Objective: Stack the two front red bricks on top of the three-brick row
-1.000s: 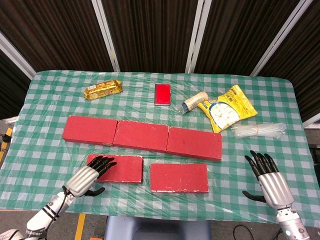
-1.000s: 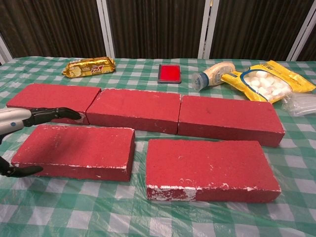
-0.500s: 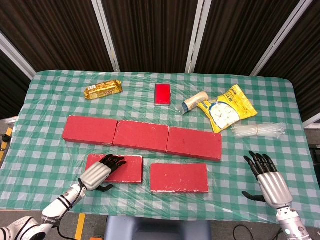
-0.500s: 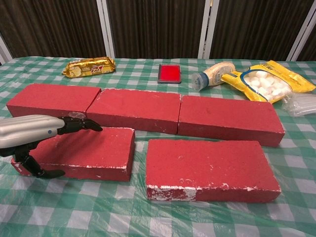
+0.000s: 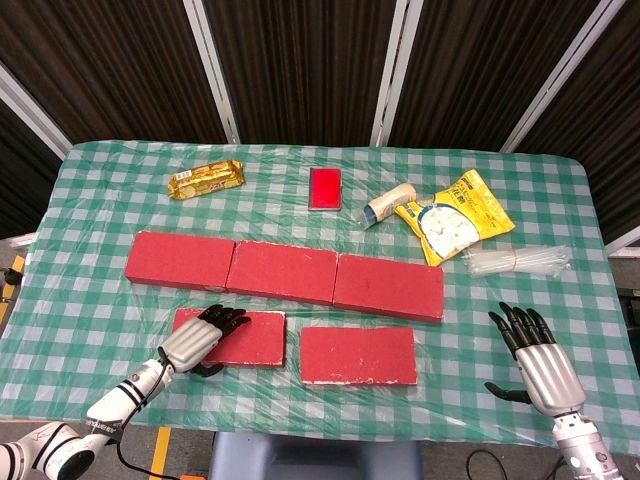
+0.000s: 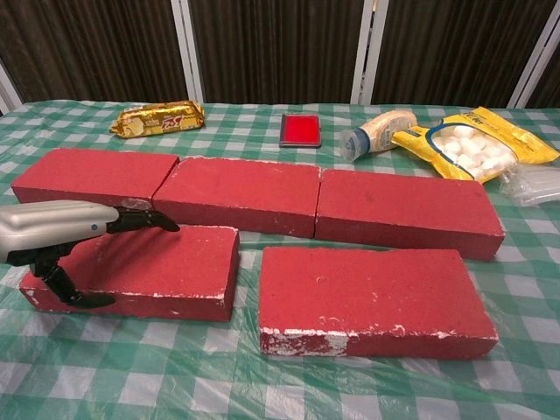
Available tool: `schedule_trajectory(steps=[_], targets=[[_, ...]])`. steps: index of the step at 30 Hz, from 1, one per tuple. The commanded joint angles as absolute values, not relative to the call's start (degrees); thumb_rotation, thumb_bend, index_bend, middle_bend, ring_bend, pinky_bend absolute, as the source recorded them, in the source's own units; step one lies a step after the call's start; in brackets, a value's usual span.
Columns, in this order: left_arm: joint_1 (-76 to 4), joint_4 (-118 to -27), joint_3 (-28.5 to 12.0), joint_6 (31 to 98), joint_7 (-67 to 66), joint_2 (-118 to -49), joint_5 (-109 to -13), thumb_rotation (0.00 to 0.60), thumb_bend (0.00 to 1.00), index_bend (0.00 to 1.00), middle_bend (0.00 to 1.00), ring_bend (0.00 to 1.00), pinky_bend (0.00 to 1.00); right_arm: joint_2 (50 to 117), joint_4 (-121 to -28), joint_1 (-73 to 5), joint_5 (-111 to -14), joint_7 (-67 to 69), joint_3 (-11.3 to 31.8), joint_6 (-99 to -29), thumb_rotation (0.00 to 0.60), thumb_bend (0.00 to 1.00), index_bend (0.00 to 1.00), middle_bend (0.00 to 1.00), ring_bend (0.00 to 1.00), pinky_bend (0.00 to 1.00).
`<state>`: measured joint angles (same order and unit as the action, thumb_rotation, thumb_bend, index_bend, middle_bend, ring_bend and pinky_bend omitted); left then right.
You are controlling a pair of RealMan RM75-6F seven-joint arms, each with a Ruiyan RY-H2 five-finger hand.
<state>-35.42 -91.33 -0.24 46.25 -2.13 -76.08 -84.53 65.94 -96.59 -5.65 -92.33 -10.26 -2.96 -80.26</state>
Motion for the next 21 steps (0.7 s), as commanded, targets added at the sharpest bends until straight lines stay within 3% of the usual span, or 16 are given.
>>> schedule_trajectory(steps=[1,13,21], targets=[[-36.0,-91.6,-0.4,45.4,-2.3,-75.6,-83.2,0.600,0.32,0.00,0.00,0.00,0.00,66.1,-96.6,-5.7,-92.1,-10.6,-2.9,-80.0,0.528,0.16,0.00,0.00,0.00,0.00],[-38.2,-91.9,-0.6,41.8,-3.0,-74.5,-78.5,0.600,0.32,0.00,0.00,0.00,0.01,66.8,-96.6,-6.1,-91.1,-12.1,-2.5,-78.9,0.528,0.16,0.00,0.00,0.00,0.00],[-39.9,-91.8,-0.8,38.4,-2.2,-73.6,-74.9,0.600,0.31,0.00,0.00,0.00,0.10,66.9,-96.6,-6.1,-90.9,-12.4,-2.6,-78.7,0.528,0.16,0.00,0.00,0.00,0.00]])
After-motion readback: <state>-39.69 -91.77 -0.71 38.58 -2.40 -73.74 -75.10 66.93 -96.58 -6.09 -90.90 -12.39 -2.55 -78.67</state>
